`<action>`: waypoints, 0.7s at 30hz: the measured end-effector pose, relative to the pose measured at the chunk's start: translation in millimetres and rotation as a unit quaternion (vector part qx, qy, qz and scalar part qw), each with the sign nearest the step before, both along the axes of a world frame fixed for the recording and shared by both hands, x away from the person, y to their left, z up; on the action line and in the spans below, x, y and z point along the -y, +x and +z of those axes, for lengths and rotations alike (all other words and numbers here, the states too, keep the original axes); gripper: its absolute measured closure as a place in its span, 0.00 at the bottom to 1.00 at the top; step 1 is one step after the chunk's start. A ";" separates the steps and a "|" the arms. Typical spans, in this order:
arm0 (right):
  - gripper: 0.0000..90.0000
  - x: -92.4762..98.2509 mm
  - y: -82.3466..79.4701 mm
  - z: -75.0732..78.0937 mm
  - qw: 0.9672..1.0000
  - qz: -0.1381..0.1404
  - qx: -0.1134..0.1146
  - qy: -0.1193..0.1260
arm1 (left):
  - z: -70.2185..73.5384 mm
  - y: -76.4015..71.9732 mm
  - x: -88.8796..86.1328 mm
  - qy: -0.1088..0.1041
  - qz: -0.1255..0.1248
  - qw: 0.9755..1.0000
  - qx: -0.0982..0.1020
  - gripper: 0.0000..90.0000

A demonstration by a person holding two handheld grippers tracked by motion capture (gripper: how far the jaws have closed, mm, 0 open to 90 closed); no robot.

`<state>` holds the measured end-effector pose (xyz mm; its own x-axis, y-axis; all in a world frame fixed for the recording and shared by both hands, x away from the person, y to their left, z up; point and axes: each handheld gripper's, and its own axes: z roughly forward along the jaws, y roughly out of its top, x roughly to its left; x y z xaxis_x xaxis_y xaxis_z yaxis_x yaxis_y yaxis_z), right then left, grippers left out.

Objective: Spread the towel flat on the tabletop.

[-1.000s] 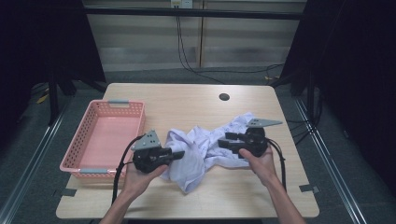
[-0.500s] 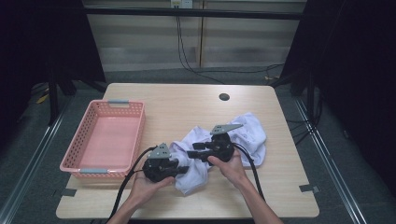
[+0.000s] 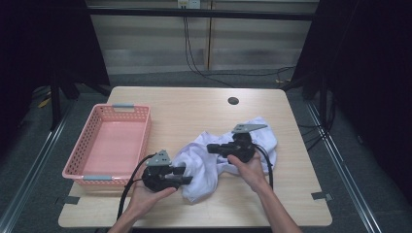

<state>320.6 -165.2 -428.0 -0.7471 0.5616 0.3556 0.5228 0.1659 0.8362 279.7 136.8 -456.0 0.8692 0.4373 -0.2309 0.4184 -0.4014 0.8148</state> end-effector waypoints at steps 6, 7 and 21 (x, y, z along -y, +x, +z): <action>0.98 52.9 -19.8 16.7 0.999 -0.040 0.019 -0.004 | 17.3 4.5 -26.8 -0.032 0.039 0.999 0.019 0.54; 0.98 62.2 -22.0 16.1 0.999 -0.048 0.018 -0.005 | 17.3 6.6 -31.5 -0.038 0.050 0.998 0.018 0.55; 0.98 124.4 -41.3 3.4 0.995 -0.095 0.005 -0.014 | -19.1 44.6 13.1 0.010 0.099 0.995 -0.014 0.56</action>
<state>279.3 -289.6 -424.6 -0.6299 0.7030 0.3301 0.5383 0.0888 0.8381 324.3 123.8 -475.1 0.7587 0.6044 -0.2432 0.5131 -0.3244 0.7946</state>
